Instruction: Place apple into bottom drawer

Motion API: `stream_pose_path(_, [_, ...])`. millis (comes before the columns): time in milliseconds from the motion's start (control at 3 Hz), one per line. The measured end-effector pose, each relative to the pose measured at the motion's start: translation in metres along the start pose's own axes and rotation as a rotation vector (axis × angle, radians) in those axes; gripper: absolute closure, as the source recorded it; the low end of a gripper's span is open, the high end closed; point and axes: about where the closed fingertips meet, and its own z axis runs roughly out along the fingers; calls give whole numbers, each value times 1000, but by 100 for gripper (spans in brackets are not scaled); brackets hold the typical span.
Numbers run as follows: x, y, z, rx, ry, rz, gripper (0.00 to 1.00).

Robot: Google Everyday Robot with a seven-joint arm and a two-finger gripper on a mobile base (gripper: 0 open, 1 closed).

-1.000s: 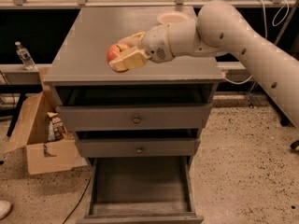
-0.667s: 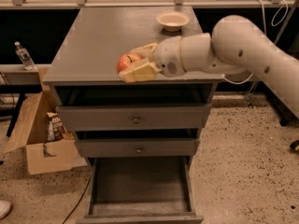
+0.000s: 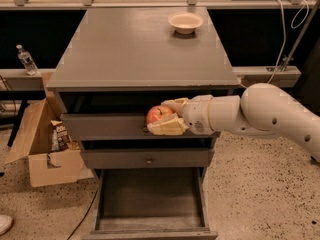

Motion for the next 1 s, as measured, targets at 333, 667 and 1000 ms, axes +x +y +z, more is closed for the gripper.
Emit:
stream_pose_path(333, [1, 1, 1, -3, -1, 3, 100])
stream_pose_path(667, [58, 5, 23, -34, -28, 56, 100])
stream_pose_path(1000, [118, 9, 45, -61, -51, 101, 100])
